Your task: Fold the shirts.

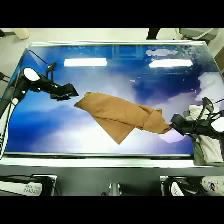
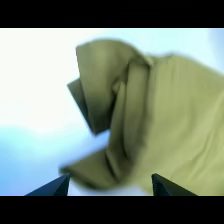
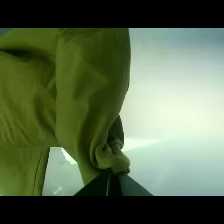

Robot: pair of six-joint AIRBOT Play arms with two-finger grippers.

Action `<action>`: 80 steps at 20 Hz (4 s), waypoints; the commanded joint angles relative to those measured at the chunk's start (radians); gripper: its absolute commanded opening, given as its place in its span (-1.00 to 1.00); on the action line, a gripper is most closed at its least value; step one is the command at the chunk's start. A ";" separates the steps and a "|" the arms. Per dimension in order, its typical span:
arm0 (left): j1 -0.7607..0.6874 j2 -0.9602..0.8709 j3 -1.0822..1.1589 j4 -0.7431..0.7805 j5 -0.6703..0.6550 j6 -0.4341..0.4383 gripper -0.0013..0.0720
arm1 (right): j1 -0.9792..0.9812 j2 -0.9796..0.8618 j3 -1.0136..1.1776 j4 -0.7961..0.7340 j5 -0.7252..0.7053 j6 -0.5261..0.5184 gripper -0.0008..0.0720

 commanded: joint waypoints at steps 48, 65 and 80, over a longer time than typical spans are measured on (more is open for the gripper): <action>-0.179 0.634 -0.108 0.669 -0.039 -0.140 -0.89 | 0.001 -0.251 1.194 -0.045 0.050 -0.066 -0.94; 0.159 0.116 -0.138 0.285 -0.043 0.062 -0.89 | 0.338 -0.936 1.067 -0.110 0.506 -0.126 0.24; 0.197 0.149 -0.135 0.227 -0.076 0.098 -0.89 | 0.496 -0.793 0.432 0.232 0.000 -0.203 -0.94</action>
